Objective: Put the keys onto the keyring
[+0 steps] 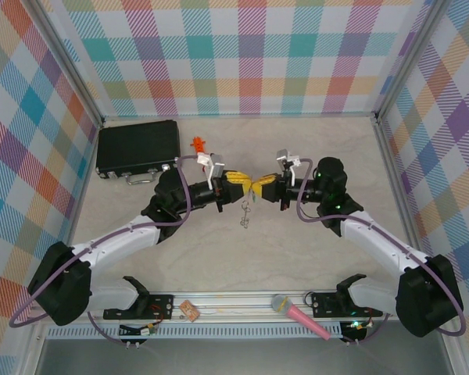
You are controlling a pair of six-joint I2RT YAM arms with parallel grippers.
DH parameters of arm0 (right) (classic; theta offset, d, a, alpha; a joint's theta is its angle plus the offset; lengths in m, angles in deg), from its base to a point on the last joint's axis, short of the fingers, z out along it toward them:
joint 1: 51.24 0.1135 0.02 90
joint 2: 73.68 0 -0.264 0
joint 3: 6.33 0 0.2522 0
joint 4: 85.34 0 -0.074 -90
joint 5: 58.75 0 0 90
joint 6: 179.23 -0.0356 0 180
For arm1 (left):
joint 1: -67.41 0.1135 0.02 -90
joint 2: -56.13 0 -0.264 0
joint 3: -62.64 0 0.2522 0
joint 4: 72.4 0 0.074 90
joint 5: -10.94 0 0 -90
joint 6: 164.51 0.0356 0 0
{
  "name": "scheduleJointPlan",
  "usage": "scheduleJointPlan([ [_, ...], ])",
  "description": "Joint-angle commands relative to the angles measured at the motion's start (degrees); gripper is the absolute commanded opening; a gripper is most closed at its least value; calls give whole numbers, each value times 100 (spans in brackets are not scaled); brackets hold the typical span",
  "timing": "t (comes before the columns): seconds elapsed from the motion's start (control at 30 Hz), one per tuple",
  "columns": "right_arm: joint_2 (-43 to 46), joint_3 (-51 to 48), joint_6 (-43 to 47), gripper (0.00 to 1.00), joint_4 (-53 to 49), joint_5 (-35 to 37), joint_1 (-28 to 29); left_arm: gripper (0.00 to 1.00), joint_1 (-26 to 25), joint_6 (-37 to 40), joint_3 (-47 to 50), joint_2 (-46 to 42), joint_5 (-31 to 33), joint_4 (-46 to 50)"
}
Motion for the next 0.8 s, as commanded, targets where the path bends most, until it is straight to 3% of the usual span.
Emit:
scheduleJointPlan([
  [0.0,106,304,841,0,-884,224,19,22,64,583,-370,-416,-3,1186],
  [0.17,-27,587,1704,0,-1945,463,19,30,67,1252,-693,-724,227,2662],
  [0.5,-320,1006,2925,0,-3153,1181,474,29,68,3199,-1833,-309,366,5753],
  [0.77,-520,1286,3381,0,-3652,772,568,28,15,3726,-1849,-185,314,6099],
])
